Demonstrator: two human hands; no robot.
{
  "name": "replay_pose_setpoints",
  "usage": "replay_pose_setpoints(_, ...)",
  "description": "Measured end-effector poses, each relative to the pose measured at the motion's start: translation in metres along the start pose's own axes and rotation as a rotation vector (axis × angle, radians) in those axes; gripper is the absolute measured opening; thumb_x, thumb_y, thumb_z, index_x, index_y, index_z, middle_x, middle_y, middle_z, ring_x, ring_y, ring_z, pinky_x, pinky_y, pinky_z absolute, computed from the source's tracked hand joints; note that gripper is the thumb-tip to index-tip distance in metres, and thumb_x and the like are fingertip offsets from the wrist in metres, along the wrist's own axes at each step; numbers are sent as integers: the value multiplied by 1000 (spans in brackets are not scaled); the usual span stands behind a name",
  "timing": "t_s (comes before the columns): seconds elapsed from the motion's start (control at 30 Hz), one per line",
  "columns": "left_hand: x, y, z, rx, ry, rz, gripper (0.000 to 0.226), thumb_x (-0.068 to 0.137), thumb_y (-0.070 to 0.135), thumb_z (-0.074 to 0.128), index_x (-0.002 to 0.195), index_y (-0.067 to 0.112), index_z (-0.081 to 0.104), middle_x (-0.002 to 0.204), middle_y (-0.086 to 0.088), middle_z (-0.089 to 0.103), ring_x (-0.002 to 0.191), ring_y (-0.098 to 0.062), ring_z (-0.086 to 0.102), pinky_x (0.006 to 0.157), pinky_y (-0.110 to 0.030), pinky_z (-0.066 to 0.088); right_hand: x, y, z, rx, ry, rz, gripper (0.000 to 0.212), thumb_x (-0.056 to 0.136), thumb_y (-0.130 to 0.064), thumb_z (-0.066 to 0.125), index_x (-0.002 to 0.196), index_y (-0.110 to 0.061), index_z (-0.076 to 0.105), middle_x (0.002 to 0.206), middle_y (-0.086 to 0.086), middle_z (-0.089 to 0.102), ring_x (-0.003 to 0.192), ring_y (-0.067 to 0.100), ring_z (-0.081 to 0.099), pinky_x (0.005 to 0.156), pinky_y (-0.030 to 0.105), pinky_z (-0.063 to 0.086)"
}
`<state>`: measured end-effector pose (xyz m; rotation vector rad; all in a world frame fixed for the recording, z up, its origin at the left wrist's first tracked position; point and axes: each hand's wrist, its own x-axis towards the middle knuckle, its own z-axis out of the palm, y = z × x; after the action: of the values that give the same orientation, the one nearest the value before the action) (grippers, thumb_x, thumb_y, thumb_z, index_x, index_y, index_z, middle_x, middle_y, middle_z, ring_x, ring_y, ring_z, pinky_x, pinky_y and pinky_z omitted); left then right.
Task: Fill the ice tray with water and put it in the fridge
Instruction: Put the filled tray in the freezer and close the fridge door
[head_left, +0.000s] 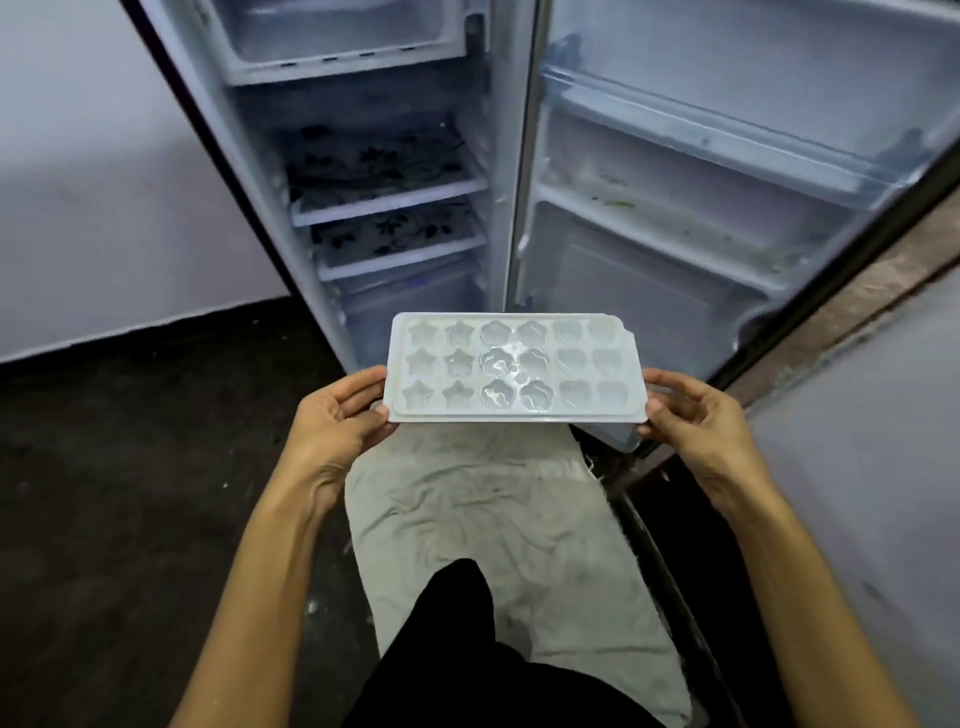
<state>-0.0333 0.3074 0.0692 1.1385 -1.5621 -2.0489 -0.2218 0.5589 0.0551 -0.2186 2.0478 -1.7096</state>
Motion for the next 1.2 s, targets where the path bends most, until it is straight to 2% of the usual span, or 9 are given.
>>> replay_pose_setpoints(0.4, 71, 40, -24, -76, 197, -1, 39, 86, -14, 50, 112, 13, 61, 108, -1, 67, 82, -5, 70, 67, -18, 57, 117, -40, 65, -33, -196, -31, 24, 90, 4, 55, 106, -12, 63, 77, -9, 74, 59, 6, 64, 61, 14, 54)
replay_pose_setpoints(0.6, 124, 76, -35, -103, 231, 9, 40, 87, -14, 50, 114, 13, 60, 110, 0, 67, 90, -9, 68, 71, -20, 57, 177, -70, 104, -43, -234, -47, 25, 90, 0, 57, 108, -16, 64, 94, 3, 71, 72, 22, 63, 63, 14, 55)
replay_pose_setpoints(0.77, 168, 104, -41, -87, 250, 10, 40, 87, -14, 50, 116, 12, 60, 110, 1, 67, 96, -9, 66, 72, -20, 57, 221, -90, 132, -40, -248, -54, 25, 90, 1, 56, 104, -17, 65, 81, -7, 74, 65, 6, 67, 65, 15, 56)
replay_pose_setpoints(0.87, 191, 117, -43, -92, 269, 0, 40, 86, -13, 51, 117, 11, 60, 109, 2, 67, 92, -8, 68, 69, -19, 57, 243, -104, 146, -36, -273, -67, 26, 90, 2, 55, 99, -20, 65, 89, -2, 72, 68, 4, 67, 64, 14, 55)
replay_pose_setpoints(0.97, 213, 130, -46, -102, 281, 3, 40, 87, -12, 51, 119, 11, 60, 109, 1, 68, 92, -8, 68, 69, -19, 57, 266, -114, 158, -32, -290, -90, 27, 91, 1, 55, 96, -22, 66, 81, -7, 75, 67, 4, 66, 63, 14, 55)
replay_pose_setpoints(1.03, 225, 139, -48, -123, 282, 12, 40, 87, -12, 51, 119, 11, 60, 111, 0, 68, 95, -10, 68, 70, -20, 58, 278, -123, 164, -4, -309, -107, 15, 83, -15, 68, 97, -22, 67, 85, -9, 75, 68, 3, 67, 64, 14, 55)
replay_pose_setpoints(1.1, 242, 150, -49, -137, 289, 27, 40, 87, -11, 51, 118, 12, 60, 111, -1, 69, 97, -12, 68, 72, -21, 58, 297, -135, 170, 5, -346, -151, 58, 54, -55, 82, 99, -21, 68, 89, -5, 76, 70, 5, 69, 66, 16, 56)
replay_pose_setpoints(1.13, 249, 156, -49, -147, 289, 35, 39, 87, -10, 51, 117, 12, 60, 110, -1, 70, 97, -13, 68, 72, -22, 58, 306, -141, 173, -7, -340, -168, 80, 38, -68, 82, 101, -21, 69, 89, -5, 76, 70, 7, 69, 66, 16, 56)
replay_pose_setpoints(1.2, 264, 167, -51, -169, 285, 57, 38, 86, -10, 51, 115, 12, 61, 108, -1, 71, 95, -12, 69, 73, -23, 58, 322, -153, 179, 1, -338, -188, 95, 25, -74, 80, 103, -21, 69, 89, -4, 76, 70, 9, 69, 65, 16, 55)
